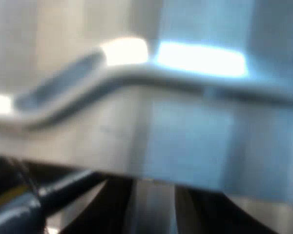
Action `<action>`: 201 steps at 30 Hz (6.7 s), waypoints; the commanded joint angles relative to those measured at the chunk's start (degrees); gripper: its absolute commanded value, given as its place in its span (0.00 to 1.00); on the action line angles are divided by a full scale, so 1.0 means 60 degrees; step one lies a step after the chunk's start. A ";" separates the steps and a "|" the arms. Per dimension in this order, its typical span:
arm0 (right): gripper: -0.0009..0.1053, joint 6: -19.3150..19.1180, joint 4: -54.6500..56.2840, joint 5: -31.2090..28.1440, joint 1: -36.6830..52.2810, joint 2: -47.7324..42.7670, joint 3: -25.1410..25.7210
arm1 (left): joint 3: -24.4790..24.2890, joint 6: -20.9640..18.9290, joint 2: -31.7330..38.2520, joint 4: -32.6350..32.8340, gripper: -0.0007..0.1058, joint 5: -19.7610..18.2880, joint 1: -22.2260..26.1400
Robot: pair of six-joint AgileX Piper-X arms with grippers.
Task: Put the handle in the coffee machine
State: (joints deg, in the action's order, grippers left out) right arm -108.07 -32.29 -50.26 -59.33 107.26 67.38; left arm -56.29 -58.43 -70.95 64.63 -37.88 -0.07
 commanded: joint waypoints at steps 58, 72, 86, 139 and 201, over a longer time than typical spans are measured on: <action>0.55 0.3917 1.0139 0.2341 -0.2059 -0.7979 -0.1495 | 0.0964 -0.3006 0.1074 -0.2669 0.01 -0.2043 -0.2681; 0.55 0.3917 1.0139 0.2341 -0.2059 -0.7975 -0.1495 | 0.0964 -0.3361 0.1074 -0.3022 0.01 -0.2473 -0.2618; 0.55 0.3917 1.0121 0.2148 -0.2059 -0.7927 -0.1495 | 0.0964 -0.2291 0.1714 -0.1273 0.01 -0.0052 -0.0890; 0.55 0.1246 1.4426 0.6347 0.7968 -1.0079 0.0996 | -0.2680 -0.5045 0.5204 -0.1363 0.59 0.4180 -0.0402; 0.55 -0.0212 1.4471 0.7781 0.8731 -1.8353 -0.3360 | 0.2615 -0.6113 1.3296 -0.1718 0.56 0.6209 -0.0023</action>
State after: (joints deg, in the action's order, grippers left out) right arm -108.59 56.04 -4.07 -7.21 -0.47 47.35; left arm -40.80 -94.16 0.84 56.15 -1.19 -0.26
